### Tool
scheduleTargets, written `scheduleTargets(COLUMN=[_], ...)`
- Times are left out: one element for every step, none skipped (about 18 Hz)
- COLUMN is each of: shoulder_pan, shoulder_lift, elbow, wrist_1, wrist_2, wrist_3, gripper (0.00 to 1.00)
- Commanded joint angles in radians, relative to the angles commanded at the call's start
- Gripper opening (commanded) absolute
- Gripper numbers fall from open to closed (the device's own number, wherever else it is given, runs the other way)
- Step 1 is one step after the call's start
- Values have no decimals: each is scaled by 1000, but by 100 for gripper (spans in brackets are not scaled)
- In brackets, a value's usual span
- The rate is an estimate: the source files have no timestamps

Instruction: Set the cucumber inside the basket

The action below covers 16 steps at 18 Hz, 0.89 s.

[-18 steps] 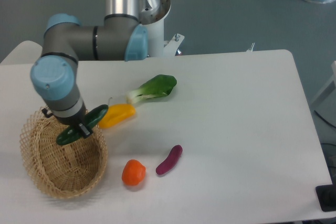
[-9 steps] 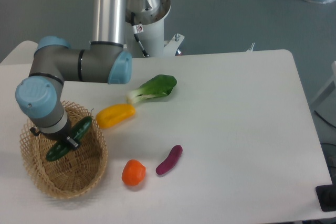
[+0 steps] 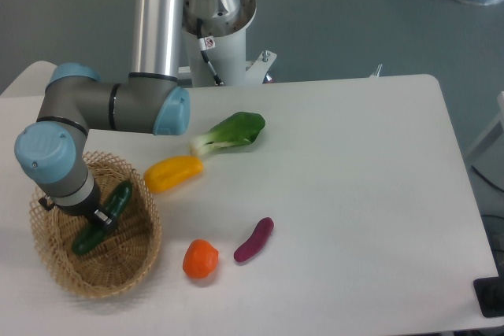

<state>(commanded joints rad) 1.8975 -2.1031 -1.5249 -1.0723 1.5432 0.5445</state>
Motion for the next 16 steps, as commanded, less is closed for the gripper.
scheduleTargets(shoulder_pan=[2, 8, 24, 59, 90, 119, 152, 182, 216, 247, 276, 310, 343, 375, 406, 435], shoulder_lift=[-2, -5, -9, -12, -14, -12, -9, -6, -3, -5, -8, -11, -14, -18, -26, -32], elbow=[12, 28, 44, 60, 77, 93, 109, 121, 123, 123, 123, 123, 121, 123, 124, 130], wrist_1=[0, 0, 0, 0, 2, -3, -8, -12, -12, -12, -12, -12, -11, -11, -8, -9], wrist_2=[0, 0, 0, 0, 2, 2, 2, 0, 2, 2, 2, 2, 2, 0, -6, -9], wrist_3=[0, 9, 11, 14, 20, 47, 76, 99, 118, 147, 191, 246, 296, 345, 397, 446], gripper=[100, 100, 100, 100, 100, 100, 100, 100, 100, 100, 100, 100, 100, 100, 100, 100])
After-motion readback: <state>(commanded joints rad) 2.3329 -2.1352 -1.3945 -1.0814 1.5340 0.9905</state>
